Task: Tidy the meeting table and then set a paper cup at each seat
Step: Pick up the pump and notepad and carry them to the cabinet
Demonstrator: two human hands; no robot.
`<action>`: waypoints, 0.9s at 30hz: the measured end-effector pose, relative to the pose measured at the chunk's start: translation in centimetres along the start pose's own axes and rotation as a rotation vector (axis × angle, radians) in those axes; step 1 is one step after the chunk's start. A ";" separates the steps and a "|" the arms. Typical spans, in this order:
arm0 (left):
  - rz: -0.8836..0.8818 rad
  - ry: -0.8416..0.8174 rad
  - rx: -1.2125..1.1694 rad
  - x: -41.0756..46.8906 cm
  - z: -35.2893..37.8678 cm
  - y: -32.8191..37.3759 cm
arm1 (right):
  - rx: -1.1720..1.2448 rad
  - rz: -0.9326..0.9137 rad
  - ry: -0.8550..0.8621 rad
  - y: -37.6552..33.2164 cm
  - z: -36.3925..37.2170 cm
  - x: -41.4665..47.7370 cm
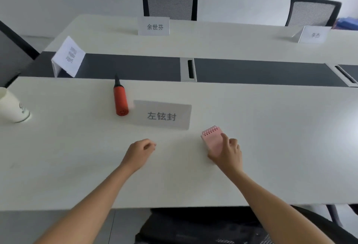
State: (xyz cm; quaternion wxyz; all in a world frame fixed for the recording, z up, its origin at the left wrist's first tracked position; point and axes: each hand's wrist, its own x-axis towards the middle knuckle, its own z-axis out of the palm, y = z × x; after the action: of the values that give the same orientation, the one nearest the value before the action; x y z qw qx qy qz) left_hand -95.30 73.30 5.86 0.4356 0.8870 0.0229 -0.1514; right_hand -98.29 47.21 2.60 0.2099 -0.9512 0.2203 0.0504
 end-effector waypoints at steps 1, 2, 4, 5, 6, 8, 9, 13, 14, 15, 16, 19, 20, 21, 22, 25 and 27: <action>-0.016 0.087 -0.013 0.4 -1.6 -1.3 | 0.011 0.008 0.021 -1.1 0.7 -0.6; -0.038 0.166 -0.022 0.9 -2.9 -2.5 | 0.025 0.026 0.042 -2.2 1.3 -1.2; -0.092 0.300 -0.012 2.0 -5.0 -4.0 | 0.070 0.080 0.085 -3.9 2.2 -2.3; -0.114 0.345 0.009 2.8 -5.9 -4.5 | 0.089 0.102 0.109 -4.6 2.6 -2.8; -0.128 0.372 0.028 3.6 -6.5 -4.7 | 0.101 0.116 0.130 -5.2 2.9 -3.3; -0.130 0.379 0.060 5.4 -7.5 -4.7 | 0.139 0.168 0.149 -6.2 3.6 -4.3; -0.118 0.370 0.087 6.3 -7.9 -4.5 | 0.179 0.221 0.149 -6.5 3.9 -4.6; -0.048 0.337 0.216 9.3 -8.5 -3.4 | 0.239 0.331 0.170 -6.8 4.7 -5.6; -0.027 0.328 0.244 9.8 -8.7 -3.2 | 0.222 0.322 0.165 -6.8 4.9 -5.8; -0.013 0.313 0.274 10.4 -8.8 -3.1 | 0.205 0.318 0.161 -6.8 4.9 -5.9; -0.010 0.296 0.301 10.9 -8.9 -2.9 | 0.193 0.318 0.159 -6.8 5.0 -6.0; -0.037 0.278 0.368 12.6 -9.5 -2.6 | 0.161 0.327 0.147 -7.0 5.3 -6.1; -0.053 0.272 0.392 13.1 -9.7 -2.5 | 0.150 0.330 0.141 -7.0 5.3 -6.1; -0.065 0.258 0.414 13.6 -9.9 -2.5 | 0.144 0.333 0.140 -7.0 5.4 -6.0; -0.070 0.237 0.435 14.1 -10.1 -2.5 | 0.138 0.335 0.141 -7.0 5.4 -5.9; -0.061 0.161 0.494 15.3 -10.4 -2.6 | 0.097 0.326 0.121 -6.8 5.5 -5.7; -0.073 0.107 0.513 15.9 -10.6 -2.8 | 0.083 0.322 0.113 -6.8 5.5 -5.6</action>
State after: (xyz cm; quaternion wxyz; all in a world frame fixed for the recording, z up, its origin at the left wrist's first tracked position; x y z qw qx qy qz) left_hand -78.01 81.88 5.22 0.1889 0.9737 0.0387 -0.1209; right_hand -100.29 57.31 1.22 0.2253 -0.8955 0.3832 0.0206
